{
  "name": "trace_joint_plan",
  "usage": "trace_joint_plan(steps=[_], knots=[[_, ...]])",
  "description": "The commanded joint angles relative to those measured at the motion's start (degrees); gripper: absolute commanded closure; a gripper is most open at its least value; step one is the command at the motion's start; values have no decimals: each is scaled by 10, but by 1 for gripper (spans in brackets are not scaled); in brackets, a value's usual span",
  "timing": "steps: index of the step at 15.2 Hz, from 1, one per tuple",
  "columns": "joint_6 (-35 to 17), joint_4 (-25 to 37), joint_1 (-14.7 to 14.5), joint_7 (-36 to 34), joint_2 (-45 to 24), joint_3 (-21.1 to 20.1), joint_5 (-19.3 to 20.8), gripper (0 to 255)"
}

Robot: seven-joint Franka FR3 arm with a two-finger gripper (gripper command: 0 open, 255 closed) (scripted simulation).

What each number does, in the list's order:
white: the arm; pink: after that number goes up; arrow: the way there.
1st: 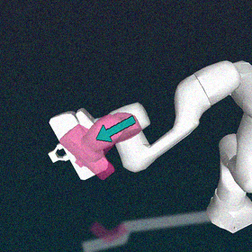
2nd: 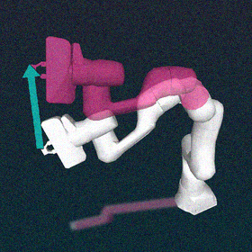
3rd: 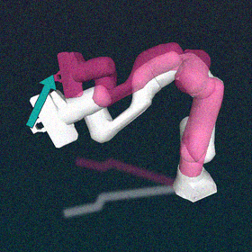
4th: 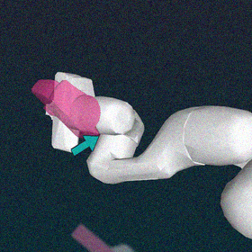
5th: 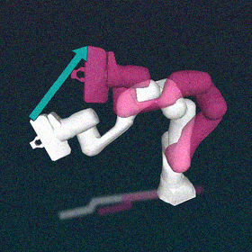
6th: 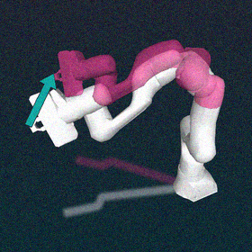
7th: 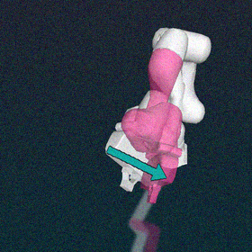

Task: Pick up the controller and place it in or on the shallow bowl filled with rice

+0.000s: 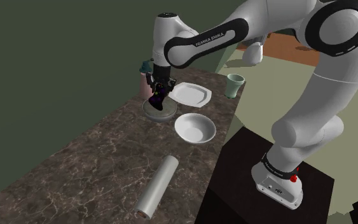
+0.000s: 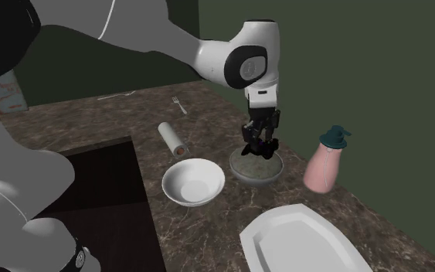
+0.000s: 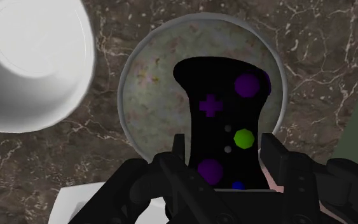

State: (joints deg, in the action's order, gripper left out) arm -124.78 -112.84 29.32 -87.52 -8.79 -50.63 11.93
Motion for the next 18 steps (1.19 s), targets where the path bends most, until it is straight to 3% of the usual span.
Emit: trace_joint_plan(steps=[1, 11, 12, 17, 18], knots=[[-13, -8, -2, -5, -7, 3, 8, 255], [-29, -18, -6, -14, -18, 6, 21, 255], [-29, -18, -6, -14, -18, 6, 21, 0], [-29, -18, -6, -14, -18, 6, 21, 0], [-14, -12, 0, -4, -4, 1, 6, 0]])
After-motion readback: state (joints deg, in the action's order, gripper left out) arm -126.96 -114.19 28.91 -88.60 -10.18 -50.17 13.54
